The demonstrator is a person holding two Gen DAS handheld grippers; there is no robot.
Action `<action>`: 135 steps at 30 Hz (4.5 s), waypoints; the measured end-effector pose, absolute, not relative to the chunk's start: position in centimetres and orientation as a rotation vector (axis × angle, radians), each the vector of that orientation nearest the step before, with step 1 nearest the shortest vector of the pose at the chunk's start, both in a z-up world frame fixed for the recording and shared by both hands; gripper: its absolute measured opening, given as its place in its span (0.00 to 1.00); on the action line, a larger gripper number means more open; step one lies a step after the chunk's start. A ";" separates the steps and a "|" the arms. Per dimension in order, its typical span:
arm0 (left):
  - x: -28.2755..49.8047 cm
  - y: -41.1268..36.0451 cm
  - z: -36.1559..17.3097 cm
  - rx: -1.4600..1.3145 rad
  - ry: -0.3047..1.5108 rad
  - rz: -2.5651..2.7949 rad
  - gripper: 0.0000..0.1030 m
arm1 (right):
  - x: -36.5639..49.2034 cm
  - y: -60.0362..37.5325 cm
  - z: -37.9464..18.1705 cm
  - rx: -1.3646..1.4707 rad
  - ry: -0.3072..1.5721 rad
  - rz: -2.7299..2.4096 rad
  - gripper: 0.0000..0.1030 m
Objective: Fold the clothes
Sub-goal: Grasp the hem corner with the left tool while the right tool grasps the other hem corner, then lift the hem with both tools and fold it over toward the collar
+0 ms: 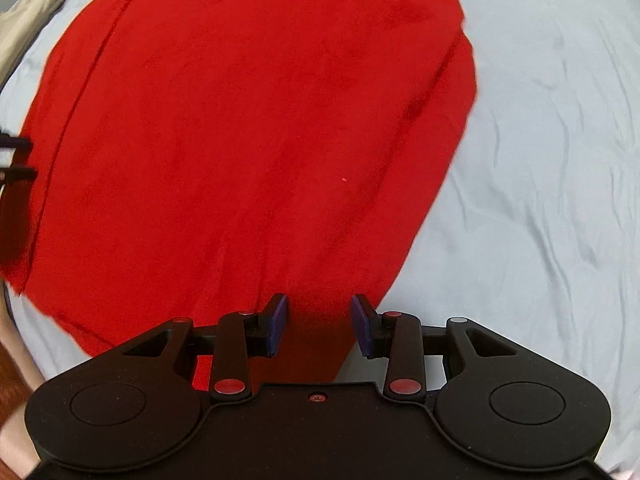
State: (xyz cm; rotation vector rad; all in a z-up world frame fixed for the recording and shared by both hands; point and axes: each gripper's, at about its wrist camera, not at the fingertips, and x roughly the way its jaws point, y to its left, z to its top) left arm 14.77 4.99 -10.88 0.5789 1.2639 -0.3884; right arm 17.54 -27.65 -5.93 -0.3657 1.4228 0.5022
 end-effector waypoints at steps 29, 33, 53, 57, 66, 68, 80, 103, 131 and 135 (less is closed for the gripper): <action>3.6 -1.3 -14.2 1.126 1.192 -0.780 0.45 | 6.2 -18.9 -6.9 -1.040 1.396 0.947 0.63; 3.1 -2.0 -15.7 1.180 1.188 -0.791 0.45 | 6.0 -18.8 -7.5 -1.077 1.367 0.944 0.63; 5.3 -2.0 -16.3 0.983 1.265 -0.715 0.26 | 8.7 -20.4 -6.1 -0.991 1.296 0.888 0.33; 6.6 -1.5 -15.8 0.869 1.292 -0.666 0.16 | 8.7 -20.7 -5.3 -1.001 1.299 0.899 0.43; 5.9 -1.3 -15.8 0.803 1.293 -0.642 0.13 | 7.8 -20.7 -5.5 -1.080 1.259 0.915 0.58; 5.8 -1.3 -15.7 0.793 1.296 -0.637 0.13 | 8.1 -20.6 -6.0 -1.071 1.268 0.915 0.58; 7.7 0.5 -14.4 0.919 1.250 -0.640 0.43 | 10.0 -19.7 -6.8 -1.021 1.247 0.831 0.16; 6.5 1.0 -14.8 0.962 1.181 -0.636 0.27 | 13.2 -23.9 -5.2 -1.123 1.137 0.920 0.16; 2.4 0.7 -5.9 1.003 1.241 -0.780 0.08 | 2.2 -28.6 11.2 -1.110 1.185 0.976 0.05; 3.4 0.9 -4.5 1.004 1.219 -0.748 0.08 | 3.8 -28.5 14.7 -1.114 1.170 0.968 0.05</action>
